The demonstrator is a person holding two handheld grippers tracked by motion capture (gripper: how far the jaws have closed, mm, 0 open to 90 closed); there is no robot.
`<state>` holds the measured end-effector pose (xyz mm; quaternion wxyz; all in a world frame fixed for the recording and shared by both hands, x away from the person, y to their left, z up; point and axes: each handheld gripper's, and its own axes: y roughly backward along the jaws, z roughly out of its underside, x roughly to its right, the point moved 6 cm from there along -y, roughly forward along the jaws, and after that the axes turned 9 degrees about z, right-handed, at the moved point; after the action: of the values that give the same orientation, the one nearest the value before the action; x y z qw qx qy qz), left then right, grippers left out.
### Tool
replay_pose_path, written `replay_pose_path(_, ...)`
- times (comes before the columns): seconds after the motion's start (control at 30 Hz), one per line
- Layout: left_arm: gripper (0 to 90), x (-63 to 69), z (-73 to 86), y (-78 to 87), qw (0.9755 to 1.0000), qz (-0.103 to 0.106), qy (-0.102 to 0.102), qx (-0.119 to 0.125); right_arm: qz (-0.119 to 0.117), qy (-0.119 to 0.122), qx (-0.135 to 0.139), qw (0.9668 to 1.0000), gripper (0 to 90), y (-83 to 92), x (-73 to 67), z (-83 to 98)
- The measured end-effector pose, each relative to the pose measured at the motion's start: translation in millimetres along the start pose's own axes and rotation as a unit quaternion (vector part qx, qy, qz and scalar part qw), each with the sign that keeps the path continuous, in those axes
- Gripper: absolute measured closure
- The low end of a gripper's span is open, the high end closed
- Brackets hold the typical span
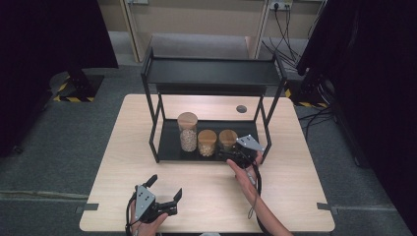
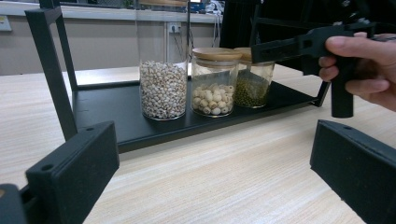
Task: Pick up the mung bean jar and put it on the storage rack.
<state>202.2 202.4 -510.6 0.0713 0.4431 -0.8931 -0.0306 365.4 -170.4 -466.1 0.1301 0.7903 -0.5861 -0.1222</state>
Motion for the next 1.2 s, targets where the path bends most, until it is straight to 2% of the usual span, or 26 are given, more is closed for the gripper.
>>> replay_pose_path(0.33,0.6,0.1,0.2,-0.3,1.0,0.0,0.001,0.0,-0.024,-0.001,0.009,0.9997,2.3,23.0,4.9,4.5)
replay_pose_path(0.57,0.6,0.2,0.4,-0.8,1.0,0.0,0.001,-0.001,-0.039,-0.003,0.018,0.9991,2.2,32.8,8.5,7.6)
replay_pose_path(1.2,0.6,0.7,0.5,-0.6,1.0,-0.001,-0.001,-0.001,-0.076,0.003,0.042,0.9963,2.2,61.8,7.3,11.4)
